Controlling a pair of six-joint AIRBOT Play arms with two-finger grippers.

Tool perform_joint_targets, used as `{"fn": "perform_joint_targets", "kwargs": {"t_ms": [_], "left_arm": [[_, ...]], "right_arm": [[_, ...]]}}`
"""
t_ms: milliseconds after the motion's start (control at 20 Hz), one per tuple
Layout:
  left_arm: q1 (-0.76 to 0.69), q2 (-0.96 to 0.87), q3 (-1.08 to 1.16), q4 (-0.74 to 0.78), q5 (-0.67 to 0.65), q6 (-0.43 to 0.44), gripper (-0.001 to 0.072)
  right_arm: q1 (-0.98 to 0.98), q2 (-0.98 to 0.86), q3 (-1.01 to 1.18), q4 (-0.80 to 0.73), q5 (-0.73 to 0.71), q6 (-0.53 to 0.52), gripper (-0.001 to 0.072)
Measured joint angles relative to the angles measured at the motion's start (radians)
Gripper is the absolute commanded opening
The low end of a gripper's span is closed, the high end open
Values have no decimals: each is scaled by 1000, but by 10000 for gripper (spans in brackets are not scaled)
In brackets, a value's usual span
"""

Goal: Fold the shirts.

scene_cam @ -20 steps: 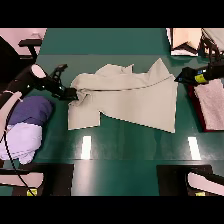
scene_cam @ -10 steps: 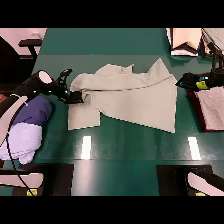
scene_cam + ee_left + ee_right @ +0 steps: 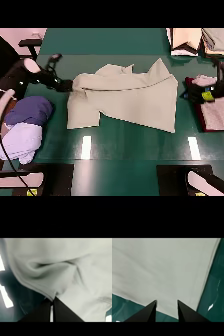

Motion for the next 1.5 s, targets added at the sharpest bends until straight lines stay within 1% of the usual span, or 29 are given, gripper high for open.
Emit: {"fn": "perform_joint_targets", "kwargs": {"t_ms": [50,150,250,400,550,700,750,800,850,1000,1100,1250,1400,1500], "left_arm": [[18,14,17,2,-4,0,23],[40,33,35,6,-14,0,23],[54,43,45,10,-20,0,23],[62,50,52,8,-28,0,22],[66,53,54,4,-31,1,23],[68,54,55,3,-32,0,23],[67,54,55,2,-36,1,23],[67,54,55,2,-41,0,23],[68,55,55,2,-46,0,23],[68,71,56,2,-60,1,22],[68,110,57,1,-57,0,22],[68,217,95,1,-32,0,22],[69,341,217,1,-16,-1,22],[69,422,345,1,0,-2,22]], "right_arm": [[-37,22,-63,0,5,3,536],[-114,54,-197,-1,16,8,523],[-177,71,-328,9,8,10,450],[-215,83,-482,63,-53,-3,432],[-179,83,-562,138,-118,-12,432],[-75,38,-568,182,-146,-12,424],[-35,13,-558,188,-149,-10,366],[11,-16,-543,193,-163,-10,259],[51,-42,-526,192,-171,-10,183],[155,-103,-441,180,-208,-10,20],[189,-103,-360,161,-228,-9,21],[199,-38,-191,150,-218,-9,21],[157,65,56,118,-201,-9,21],[112,129,244,101,-188,-9,21]]}}
